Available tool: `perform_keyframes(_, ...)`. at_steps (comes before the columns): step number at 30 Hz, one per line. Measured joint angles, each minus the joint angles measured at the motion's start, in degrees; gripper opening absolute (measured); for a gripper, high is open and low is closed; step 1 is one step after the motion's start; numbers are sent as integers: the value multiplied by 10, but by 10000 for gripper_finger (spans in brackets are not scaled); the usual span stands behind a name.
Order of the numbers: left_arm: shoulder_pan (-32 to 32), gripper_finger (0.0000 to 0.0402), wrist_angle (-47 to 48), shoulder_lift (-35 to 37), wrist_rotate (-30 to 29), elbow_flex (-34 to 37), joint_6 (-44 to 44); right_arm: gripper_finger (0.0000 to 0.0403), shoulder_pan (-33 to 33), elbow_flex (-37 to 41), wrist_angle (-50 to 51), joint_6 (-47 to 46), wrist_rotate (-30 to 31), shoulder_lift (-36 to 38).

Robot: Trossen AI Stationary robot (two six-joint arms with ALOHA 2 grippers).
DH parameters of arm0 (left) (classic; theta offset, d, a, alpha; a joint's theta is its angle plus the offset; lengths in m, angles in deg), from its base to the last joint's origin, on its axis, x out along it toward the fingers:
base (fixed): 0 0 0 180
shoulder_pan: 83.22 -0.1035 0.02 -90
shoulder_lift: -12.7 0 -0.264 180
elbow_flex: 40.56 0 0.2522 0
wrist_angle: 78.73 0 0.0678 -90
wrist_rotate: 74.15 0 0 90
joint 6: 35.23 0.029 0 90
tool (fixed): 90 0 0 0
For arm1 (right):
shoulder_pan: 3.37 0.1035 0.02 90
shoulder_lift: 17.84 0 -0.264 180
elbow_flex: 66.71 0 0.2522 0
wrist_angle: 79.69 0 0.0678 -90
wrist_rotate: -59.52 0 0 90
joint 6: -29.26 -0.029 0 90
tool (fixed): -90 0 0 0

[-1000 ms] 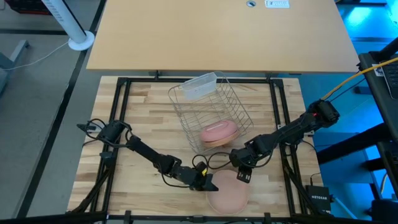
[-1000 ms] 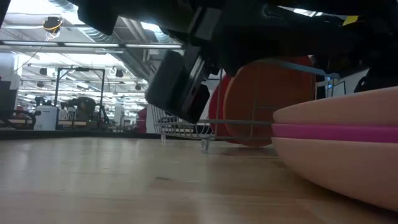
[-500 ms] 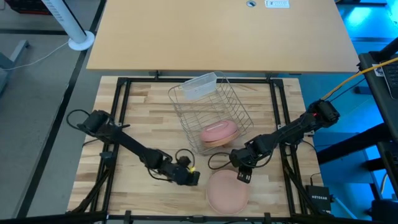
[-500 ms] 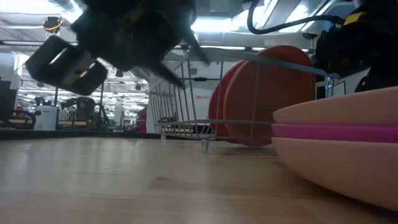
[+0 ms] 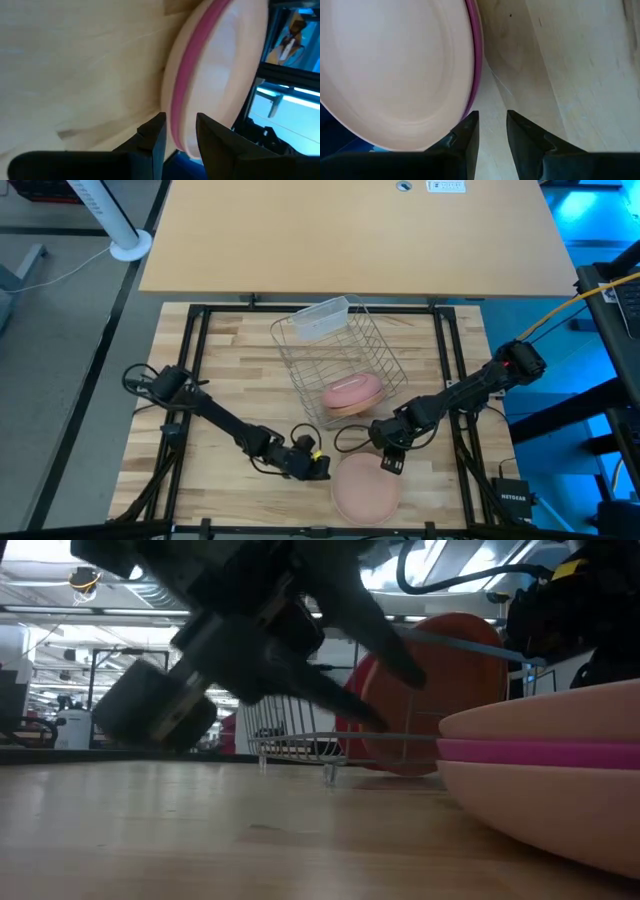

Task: Sort dishes
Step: Put the light orange plate in the dish rack

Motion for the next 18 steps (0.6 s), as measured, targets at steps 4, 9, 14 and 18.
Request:
perform_keyframes(4,0,98,-3,-11,0,-11,-3,104,0,0,-2,-1,2,0)
perform_keyframes(9,0,98,-2,-26,0,-35,14,104,0,0,-4,-1,4,0)
perform_keyframes(14,0,98,5,-40,0,-46,15,104,0,0,-8,-1,5,0)
perform_keyframes(18,0,98,3,-50,0,-47,5,104,0,0,-21,-7,5,0)
